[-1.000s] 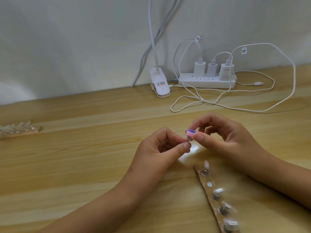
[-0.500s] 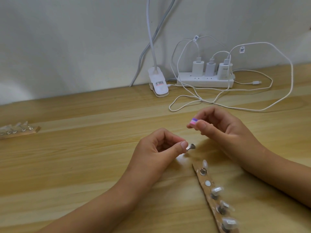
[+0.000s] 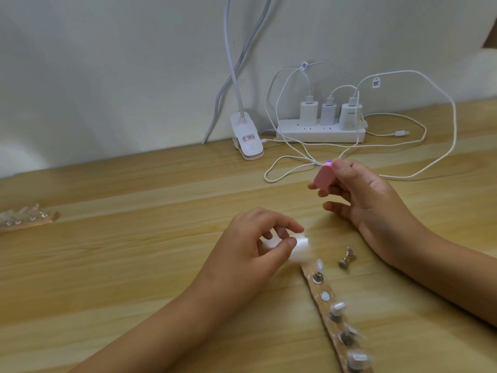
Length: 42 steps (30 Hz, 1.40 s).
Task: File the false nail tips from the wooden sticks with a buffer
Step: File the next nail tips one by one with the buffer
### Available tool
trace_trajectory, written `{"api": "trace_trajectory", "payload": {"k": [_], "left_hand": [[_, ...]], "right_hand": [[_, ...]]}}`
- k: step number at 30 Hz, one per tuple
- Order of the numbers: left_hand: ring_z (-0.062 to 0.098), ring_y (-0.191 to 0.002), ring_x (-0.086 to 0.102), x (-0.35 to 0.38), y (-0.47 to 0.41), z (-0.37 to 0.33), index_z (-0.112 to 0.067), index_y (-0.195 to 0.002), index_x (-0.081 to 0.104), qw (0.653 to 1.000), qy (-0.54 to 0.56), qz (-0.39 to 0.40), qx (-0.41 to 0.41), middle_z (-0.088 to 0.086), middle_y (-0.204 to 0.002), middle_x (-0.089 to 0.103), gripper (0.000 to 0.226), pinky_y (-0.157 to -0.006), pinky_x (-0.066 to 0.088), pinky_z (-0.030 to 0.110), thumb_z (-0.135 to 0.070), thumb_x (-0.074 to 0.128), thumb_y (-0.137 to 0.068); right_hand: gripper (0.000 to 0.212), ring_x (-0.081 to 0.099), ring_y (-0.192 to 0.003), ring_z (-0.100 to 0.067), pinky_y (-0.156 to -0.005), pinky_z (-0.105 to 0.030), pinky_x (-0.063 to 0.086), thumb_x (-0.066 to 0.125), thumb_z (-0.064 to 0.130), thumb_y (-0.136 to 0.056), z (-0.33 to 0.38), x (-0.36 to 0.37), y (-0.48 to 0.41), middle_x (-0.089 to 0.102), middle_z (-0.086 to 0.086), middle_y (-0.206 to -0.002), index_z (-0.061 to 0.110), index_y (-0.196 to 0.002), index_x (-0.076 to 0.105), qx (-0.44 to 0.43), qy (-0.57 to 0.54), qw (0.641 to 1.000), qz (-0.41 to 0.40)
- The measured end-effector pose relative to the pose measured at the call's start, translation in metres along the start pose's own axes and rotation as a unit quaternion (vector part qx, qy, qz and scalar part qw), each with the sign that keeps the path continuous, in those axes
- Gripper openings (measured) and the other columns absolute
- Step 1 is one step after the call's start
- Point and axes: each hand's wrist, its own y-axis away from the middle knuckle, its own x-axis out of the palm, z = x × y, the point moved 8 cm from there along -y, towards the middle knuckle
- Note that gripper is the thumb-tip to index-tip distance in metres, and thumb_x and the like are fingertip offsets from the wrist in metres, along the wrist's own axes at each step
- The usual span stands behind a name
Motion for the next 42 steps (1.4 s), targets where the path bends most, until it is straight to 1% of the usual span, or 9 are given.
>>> {"api": "trace_trajectory", "payload": {"k": [6, 9, 12, 15, 20, 32, 37, 40, 42], "left_hand": [[0.008, -0.114, 0.049, 0.018, -0.001, -0.031, -0.035, -0.107, 0.066, 0.993, -0.031, 0.076, 0.083, -0.018, -0.105, 0.065, 0.02, -0.096, 0.035, 0.018, -0.03, 0.05, -0.095], [-0.003, -0.095, 0.058, 0.016, -0.011, -0.028, -0.034, -0.092, 0.069, 0.997, -0.018, 0.075, 0.015, -0.02, -0.094, 0.067, 0.019, -0.079, 0.041, 0.014, -0.036, 0.051, -0.097], [-0.003, -0.077, 0.06, 0.033, -0.023, -0.023, -0.031, -0.086, 0.068, 0.975, -0.111, 0.174, -0.084, -0.015, -0.083, 0.068, 0.028, -0.071, 0.05, 0.023, -0.054, 0.053, -0.089], [0.002, -0.076, 0.06, 0.054, -0.031, -0.032, -0.026, -0.081, 0.065, 0.939, -0.219, 0.255, -0.079, -0.009, -0.079, 0.068, 0.039, -0.074, 0.052, 0.03, -0.064, 0.059, -0.081], [0.01, -0.076, 0.056, 0.073, -0.047, -0.041, -0.023, -0.087, 0.067, 0.914, -0.271, 0.298, -0.053, -0.007, -0.083, 0.065, 0.029, -0.071, 0.049, 0.03, -0.052, 0.065, -0.084], [0.006, -0.075, 0.058, 0.071, -0.066, -0.037, -0.031, -0.091, 0.064, 0.945, -0.204, 0.253, -0.033, -0.012, -0.078, 0.063, 0.006, -0.065, 0.047, 0.025, -0.026, 0.063, -0.087], [0.007, -0.075, 0.067, 0.013, -0.044, -0.008, -0.026, -0.082, 0.068, 0.993, 0.039, 0.088, -0.074, -0.004, -0.087, 0.074, 0.013, -0.074, 0.055, 0.026, -0.014, 0.072, -0.083], [0.009, -0.071, 0.066, -0.004, -0.016, 0.016, -0.022, -0.076, 0.071, 0.965, 0.226, -0.014, -0.128, 0.002, -0.079, 0.074, 0.016, -0.064, 0.054, 0.021, -0.007, 0.073, -0.082], [0.009, -0.072, 0.066, -0.002, -0.006, 0.024, -0.025, -0.076, 0.071, 0.955, 0.254, -0.058, -0.143, 0.0, -0.078, 0.073, 0.018, -0.065, 0.053, 0.019, -0.007, 0.074, -0.081]], "right_hand": [[0.035, 0.061, -0.079, -0.006, -0.07, -0.026, 0.048, 0.062, 0.056, -0.08, 0.0, 0.001, 0.0, 0.074, -0.001, -0.091, 0.024, -0.093, 0.062, 0.004, -0.024, 1.0, -0.003], [0.035, 0.062, -0.078, -0.006, -0.069, -0.026, 0.048, 0.06, 0.056, -0.082, -0.002, -0.007, -0.004, 0.075, -0.002, -0.092, 0.024, -0.096, 0.063, 0.018, -0.05, 0.998, -0.025], [0.028, 0.061, -0.072, -0.005, -0.066, -0.024, 0.049, 0.054, 0.048, -0.094, -0.006, -0.019, -0.008, 0.075, -0.001, -0.09, 0.023, -0.098, 0.064, 0.043, -0.092, 0.993, -0.065], [0.03, 0.059, -0.065, -0.005, -0.06, -0.021, 0.05, 0.053, 0.046, -0.096, -0.012, -0.03, -0.012, 0.074, 0.0, -0.082, 0.018, -0.103, 0.063, 0.079, -0.17, 0.976, -0.107], [0.034, 0.059, -0.059, -0.005, -0.056, -0.019, 0.052, 0.053, 0.045, -0.097, -0.018, -0.033, -0.015, 0.072, -0.001, -0.079, 0.014, -0.109, 0.061, 0.107, -0.235, 0.959, -0.114], [0.031, 0.059, -0.063, -0.007, -0.058, -0.02, 0.052, 0.056, 0.045, -0.095, -0.021, -0.036, -0.018, 0.073, -0.003, -0.081, 0.015, -0.101, 0.063, 0.111, -0.243, 0.957, -0.11], [0.028, 0.066, -0.078, -0.008, -0.07, -0.023, 0.053, 0.058, 0.043, -0.091, -0.014, -0.027, -0.016, 0.076, -0.003, -0.098, 0.018, -0.102, 0.064, 0.082, -0.179, 0.978, -0.064], [0.046, 0.067, -0.1, -0.011, -0.082, -0.027, 0.048, 0.075, 0.049, -0.074, -0.003, -0.006, -0.008, 0.074, -0.003, -0.111, 0.021, -0.109, 0.065, 0.038, -0.069, 0.997, 0.015], [0.051, 0.067, -0.105, -0.012, -0.083, -0.027, 0.05, 0.08, 0.048, -0.069, 0.003, 0.001, -0.001, 0.074, -0.002, -0.112, 0.022, -0.111, 0.065, 0.009, -0.017, 0.999, 0.048]]}}
